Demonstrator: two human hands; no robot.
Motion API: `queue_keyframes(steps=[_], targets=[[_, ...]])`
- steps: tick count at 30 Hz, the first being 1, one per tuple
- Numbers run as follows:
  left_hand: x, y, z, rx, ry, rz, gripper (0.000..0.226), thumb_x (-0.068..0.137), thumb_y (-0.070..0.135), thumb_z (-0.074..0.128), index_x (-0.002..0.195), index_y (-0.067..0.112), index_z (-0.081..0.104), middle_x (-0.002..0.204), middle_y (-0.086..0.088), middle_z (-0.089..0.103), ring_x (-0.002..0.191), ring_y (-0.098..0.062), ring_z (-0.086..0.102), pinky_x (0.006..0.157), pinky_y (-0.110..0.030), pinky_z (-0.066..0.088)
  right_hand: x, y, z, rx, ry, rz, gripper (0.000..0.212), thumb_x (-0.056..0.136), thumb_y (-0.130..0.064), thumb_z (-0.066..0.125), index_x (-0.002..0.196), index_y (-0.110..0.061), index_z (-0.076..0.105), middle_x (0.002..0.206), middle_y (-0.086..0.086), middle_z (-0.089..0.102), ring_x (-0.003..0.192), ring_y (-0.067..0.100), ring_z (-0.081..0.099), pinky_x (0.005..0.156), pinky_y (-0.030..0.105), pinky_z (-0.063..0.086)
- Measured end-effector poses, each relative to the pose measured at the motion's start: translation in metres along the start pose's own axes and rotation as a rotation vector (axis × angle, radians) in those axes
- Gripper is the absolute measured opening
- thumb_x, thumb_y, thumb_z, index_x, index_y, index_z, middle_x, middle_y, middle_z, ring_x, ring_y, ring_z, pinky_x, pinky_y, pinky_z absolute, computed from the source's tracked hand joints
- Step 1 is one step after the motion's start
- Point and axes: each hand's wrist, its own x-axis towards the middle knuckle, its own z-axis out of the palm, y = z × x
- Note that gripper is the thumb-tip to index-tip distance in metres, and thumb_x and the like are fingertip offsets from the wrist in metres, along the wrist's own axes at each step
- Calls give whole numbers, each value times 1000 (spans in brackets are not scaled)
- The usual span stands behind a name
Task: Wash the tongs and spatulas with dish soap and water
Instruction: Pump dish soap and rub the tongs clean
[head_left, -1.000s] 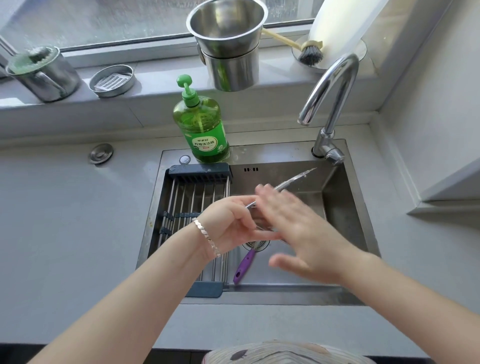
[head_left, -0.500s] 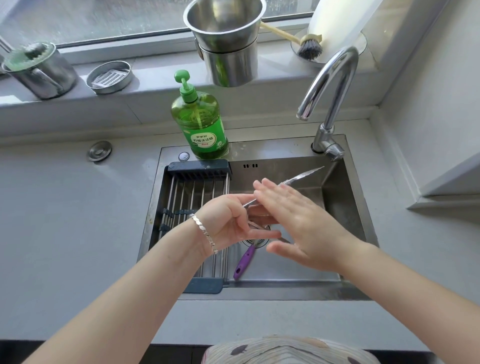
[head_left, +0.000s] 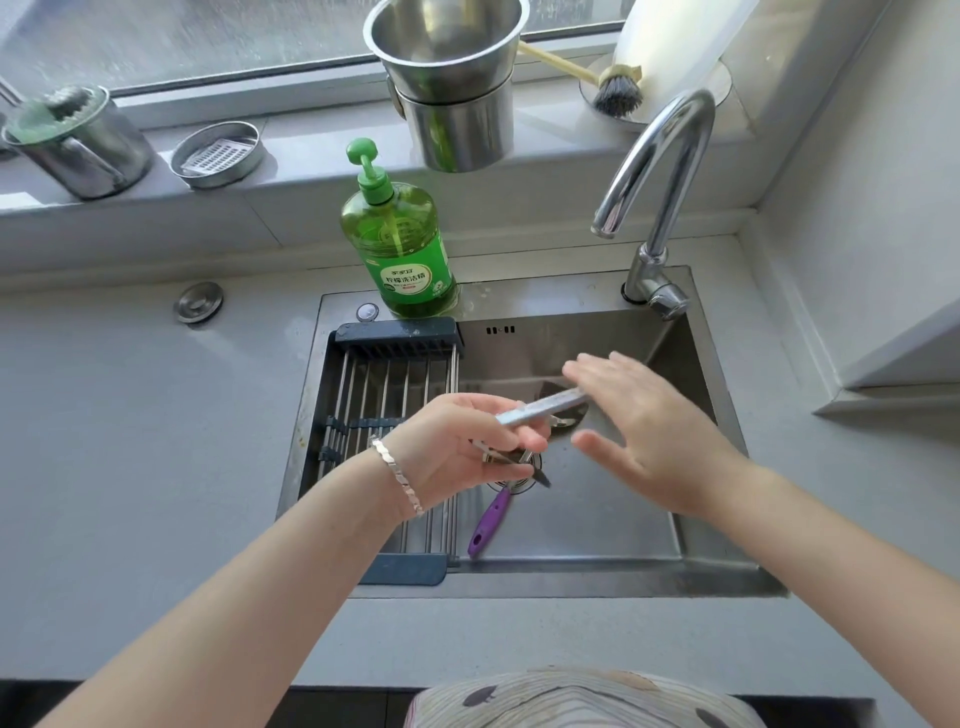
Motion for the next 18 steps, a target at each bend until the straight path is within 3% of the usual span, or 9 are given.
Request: queue_keyframes(steps=[2,4,6,7,10,12,13,16,18], targets=[[-1,-3,3,93,34,47,11,77,0,64,69,6,69,61,-1,64,67,-11,60,93,-41,50,-4,-4,7,67,-66,-91,81,92,-63,14,135,0,44,139,11,48,134,18,37,112,26,14],[-1,-8,7,195,118,120,6,85,1,61,80,1,63,54,2,61,50,-5,55,79,-28,53,-8,4,8,183,-89,-70,88,87,-70,10,139,-6,40,143,3,41,136,8,27,113,20,11],[-4,-12,7,428,196,216,4,87,4,60,85,4,63,53,7,60,44,0,54,57,-12,49,-12,15,4,387,-68,202,97,78,-78,6,138,-12,43,141,-9,37,130,0,27,107,12,13],[-5,-15,6,571,227,273,3,87,7,60,86,7,63,53,9,60,45,1,55,52,-9,46,-12,18,3,514,-14,392,90,80,-75,13,134,-12,47,138,-9,41,124,0,34,104,13,20],[0,-25,-2,1045,299,426,9,88,17,60,95,12,64,79,5,62,69,-4,59,69,-18,52,-12,19,5,1047,115,867,45,94,-41,41,113,-4,59,104,8,65,95,19,59,84,28,49],[6,-31,-5,1367,342,634,14,88,20,58,94,10,67,90,3,61,85,-11,59,83,-25,53,-7,10,5,1422,48,991,33,92,-36,50,95,-4,59,88,14,66,80,25,64,71,30,56],[9,-34,-6,1504,332,754,18,85,21,56,89,9,69,85,1,65,89,-16,62,82,-28,54,-5,7,5,1524,30,1023,29,90,-34,54,87,-5,58,83,15,67,74,24,67,66,28,58],[21,-42,-12,1681,306,973,28,79,23,48,80,8,71,68,-3,67,97,-31,66,83,-48,55,3,1,4,1608,91,1132,19,90,-16,59,75,-4,56,64,12,69,57,19,69,57,23,59],[27,-49,-14,1676,375,985,22,76,25,53,78,13,71,94,-11,67,116,-38,54,98,-53,44,7,-2,5,1597,142,1169,14,91,-4,54,77,-1,55,55,10,68,50,15,67,52,22,58]])
